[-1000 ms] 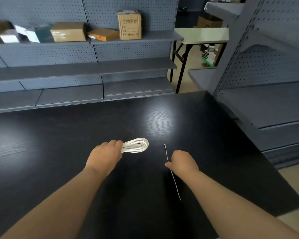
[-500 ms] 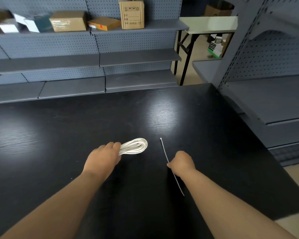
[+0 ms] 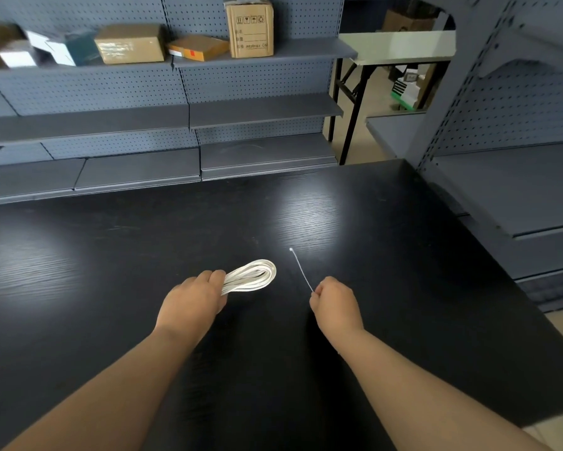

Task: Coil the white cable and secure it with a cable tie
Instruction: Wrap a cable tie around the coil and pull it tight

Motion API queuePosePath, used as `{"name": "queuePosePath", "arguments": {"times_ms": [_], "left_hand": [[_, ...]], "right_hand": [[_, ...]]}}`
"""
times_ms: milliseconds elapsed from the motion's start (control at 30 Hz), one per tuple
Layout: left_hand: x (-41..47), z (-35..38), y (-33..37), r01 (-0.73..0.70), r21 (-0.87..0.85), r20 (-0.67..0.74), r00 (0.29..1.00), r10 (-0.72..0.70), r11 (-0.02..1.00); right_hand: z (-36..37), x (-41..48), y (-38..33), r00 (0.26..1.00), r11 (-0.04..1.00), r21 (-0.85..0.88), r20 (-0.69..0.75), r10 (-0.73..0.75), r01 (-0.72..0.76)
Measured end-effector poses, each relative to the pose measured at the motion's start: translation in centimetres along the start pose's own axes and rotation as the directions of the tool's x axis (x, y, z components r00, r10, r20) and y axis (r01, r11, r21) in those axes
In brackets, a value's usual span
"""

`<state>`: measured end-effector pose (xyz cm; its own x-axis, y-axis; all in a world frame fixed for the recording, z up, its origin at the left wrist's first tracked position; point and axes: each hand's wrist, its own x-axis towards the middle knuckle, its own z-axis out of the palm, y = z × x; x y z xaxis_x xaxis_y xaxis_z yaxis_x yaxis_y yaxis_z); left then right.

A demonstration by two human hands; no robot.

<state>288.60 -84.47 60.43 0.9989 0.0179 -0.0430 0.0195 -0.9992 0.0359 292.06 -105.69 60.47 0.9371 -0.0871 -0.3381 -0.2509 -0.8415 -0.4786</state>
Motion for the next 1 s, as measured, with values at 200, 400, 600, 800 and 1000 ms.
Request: {"name": "queuePosePath", "arguments": {"times_ms": [200,400,600,800,1000], "left_hand": [[0.2,-0.4,-1.9,0.022,-0.049,-0.010,1.000,-0.023,0.999],[0.8,-0.5,-2.9,0.027,-0.103,0.007,1.000,-0.026,0.994],[2.0,0.3,-2.6,-0.006,-0.162,0.050,0.999,0.014,0.987],[3.3,1.3,-2.3,-0.060,-0.167,0.092,0.993,0.076,0.984],[4.0,1.6,-2.1,-0.102,-0.196,0.101,0.987,0.123,0.975]], "right_hand": [[1.8,-0.3,-1.9,1.000,0.963,0.268,-0.021,0.018,-0.011],[4.7,-0.6,-4.3,0.992,0.872,0.472,0.054,0.118,-0.130],[7.3,-0.9,-6.4,0.979,0.807,0.553,0.111,0.174,-0.206],[8.4,-1.3,-7.0,0.981,0.820,0.540,0.077,0.176,-0.190],[8.9,-1.7,-7.0,0.982,0.817,0.547,0.053,0.182,-0.181]]}}
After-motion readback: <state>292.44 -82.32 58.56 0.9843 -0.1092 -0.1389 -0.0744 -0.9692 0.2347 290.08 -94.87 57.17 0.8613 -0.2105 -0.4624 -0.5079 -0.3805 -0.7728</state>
